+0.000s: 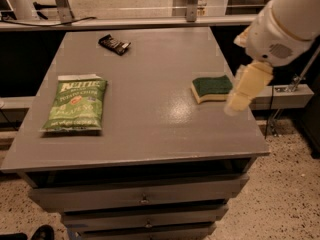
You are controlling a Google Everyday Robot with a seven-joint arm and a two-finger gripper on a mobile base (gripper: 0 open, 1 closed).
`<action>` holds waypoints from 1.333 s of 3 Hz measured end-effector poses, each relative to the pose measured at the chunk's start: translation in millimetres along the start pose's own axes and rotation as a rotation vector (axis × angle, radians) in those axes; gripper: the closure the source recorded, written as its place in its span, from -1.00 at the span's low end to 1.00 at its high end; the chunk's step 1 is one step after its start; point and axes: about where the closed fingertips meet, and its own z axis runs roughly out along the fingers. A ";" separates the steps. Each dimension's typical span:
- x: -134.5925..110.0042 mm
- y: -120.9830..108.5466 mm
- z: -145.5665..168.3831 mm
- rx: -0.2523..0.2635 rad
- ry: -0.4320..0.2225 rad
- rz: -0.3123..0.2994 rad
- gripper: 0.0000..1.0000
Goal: Pick rxbar chocolate
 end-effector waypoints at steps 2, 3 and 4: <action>-92.0 -60.3 88.1 0.021 -0.215 0.051 -1.00; -140.7 -89.7 116.3 0.075 -0.346 0.136 -1.00; -140.7 -89.7 116.4 0.075 -0.346 0.136 -1.00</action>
Offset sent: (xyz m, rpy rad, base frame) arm 0.1644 0.1457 -0.0520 0.3649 -0.1025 -0.0173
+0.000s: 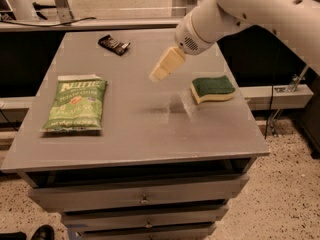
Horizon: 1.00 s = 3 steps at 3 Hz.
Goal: Pick rxbar chocolate
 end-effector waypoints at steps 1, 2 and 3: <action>-9.7 -11.5 10.9 0.034 -0.058 0.019 -1.00; -33.9 -46.5 47.4 0.077 -0.190 0.066 -1.00; -53.6 -78.9 89.7 0.071 -0.293 0.101 -1.00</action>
Offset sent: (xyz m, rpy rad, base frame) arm 0.1439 0.0495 0.0006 0.3603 -0.1800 -0.0924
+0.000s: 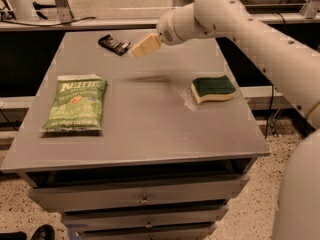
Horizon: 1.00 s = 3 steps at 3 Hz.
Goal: Pick rxbar chocolate
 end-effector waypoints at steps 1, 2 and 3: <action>-6.0 -23.5 51.6 -0.029 -0.066 0.034 -1.00; -11.0 -30.8 90.2 -0.065 -0.096 0.053 -1.00; -11.9 -25.5 116.9 -0.105 -0.095 0.060 -1.00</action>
Offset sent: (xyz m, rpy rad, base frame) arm 0.1181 0.0787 -0.0370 0.1646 0.0354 0.0868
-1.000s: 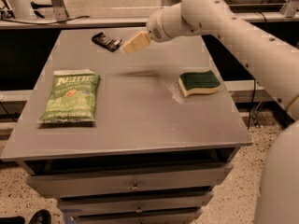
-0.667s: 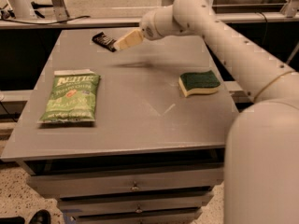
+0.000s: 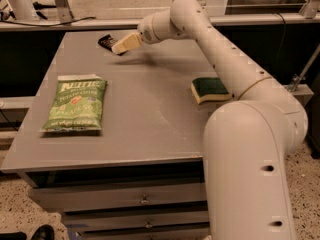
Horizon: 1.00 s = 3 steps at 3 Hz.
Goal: Pick rxbar chocolate
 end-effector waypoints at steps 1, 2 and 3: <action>7.1 8.5 17.3 -0.030 0.028 -0.001 -1.00; 15.4 15.2 28.6 -0.048 0.052 0.005 -1.00; 19.1 19.4 36.2 -0.053 0.062 0.006 -0.65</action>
Offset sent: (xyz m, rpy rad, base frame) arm -0.0005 0.0256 -0.0368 -0.0552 0.0699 0.0376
